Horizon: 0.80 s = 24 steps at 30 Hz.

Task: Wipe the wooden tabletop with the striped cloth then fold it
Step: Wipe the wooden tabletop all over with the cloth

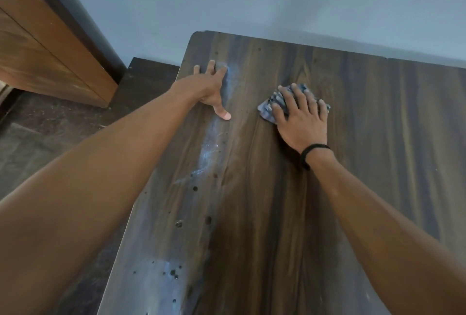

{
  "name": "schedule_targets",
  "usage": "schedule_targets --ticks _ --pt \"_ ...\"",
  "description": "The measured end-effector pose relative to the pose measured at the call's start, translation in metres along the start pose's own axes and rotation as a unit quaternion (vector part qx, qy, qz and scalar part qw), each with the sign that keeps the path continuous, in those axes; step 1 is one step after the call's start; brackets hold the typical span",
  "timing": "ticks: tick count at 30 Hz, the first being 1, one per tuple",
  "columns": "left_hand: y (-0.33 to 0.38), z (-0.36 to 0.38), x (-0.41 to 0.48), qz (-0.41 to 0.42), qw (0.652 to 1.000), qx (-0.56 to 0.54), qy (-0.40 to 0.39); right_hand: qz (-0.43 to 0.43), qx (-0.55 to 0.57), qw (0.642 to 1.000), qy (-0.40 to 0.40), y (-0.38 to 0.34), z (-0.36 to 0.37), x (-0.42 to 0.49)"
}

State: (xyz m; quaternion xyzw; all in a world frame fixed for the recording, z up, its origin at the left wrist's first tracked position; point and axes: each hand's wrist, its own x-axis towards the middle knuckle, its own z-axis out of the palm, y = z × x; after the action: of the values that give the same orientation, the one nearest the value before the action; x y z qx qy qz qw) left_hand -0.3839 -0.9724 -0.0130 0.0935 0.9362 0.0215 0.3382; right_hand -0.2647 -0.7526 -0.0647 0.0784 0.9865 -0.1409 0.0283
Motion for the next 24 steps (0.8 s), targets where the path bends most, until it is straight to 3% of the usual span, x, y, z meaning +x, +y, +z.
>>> schedule_targets --ticks 1,5,7,10,11,15,17,20,21,24 --pt "0.001 0.000 0.000 0.001 1.000 0.000 0.002 -0.002 -0.002 1.000 0.000 -0.009 0.004 0.001" --pt "0.002 0.000 -0.001 0.000 1.000 -0.001 0.001 -0.143 -0.040 0.988 -0.038 -0.010 0.007 -0.026" --pt "0.001 0.001 -0.001 0.000 1.000 -0.003 0.000 -0.119 -0.041 0.992 -0.025 0.004 0.001 -0.003" --pt "0.003 -0.002 0.000 -0.009 1.000 -0.005 -0.007 0.013 0.002 1.000 -0.001 -0.002 -0.005 0.043" --pt "0.004 -0.002 0.001 -0.014 1.000 -0.006 -0.008 0.010 0.003 1.000 -0.008 -0.011 -0.003 0.047" --pt "0.003 0.001 0.003 -0.019 1.000 0.001 -0.007 -0.143 -0.033 0.988 -0.039 -0.015 0.003 0.019" --pt "0.002 0.001 0.004 -0.015 1.000 -0.002 -0.005 -0.101 -0.032 0.994 -0.022 0.004 -0.003 0.041" --pt "0.004 -0.002 0.005 -0.021 1.000 0.000 -0.015 0.030 0.003 1.000 -0.001 0.005 -0.012 0.090" --pt "0.005 -0.002 0.005 -0.024 1.000 0.003 -0.018 0.026 0.002 1.000 -0.005 -0.003 -0.009 0.094" --pt "0.009 -0.002 0.005 -0.028 0.999 0.015 -0.027 -0.104 -0.035 0.994 -0.030 -0.013 -0.001 0.075"
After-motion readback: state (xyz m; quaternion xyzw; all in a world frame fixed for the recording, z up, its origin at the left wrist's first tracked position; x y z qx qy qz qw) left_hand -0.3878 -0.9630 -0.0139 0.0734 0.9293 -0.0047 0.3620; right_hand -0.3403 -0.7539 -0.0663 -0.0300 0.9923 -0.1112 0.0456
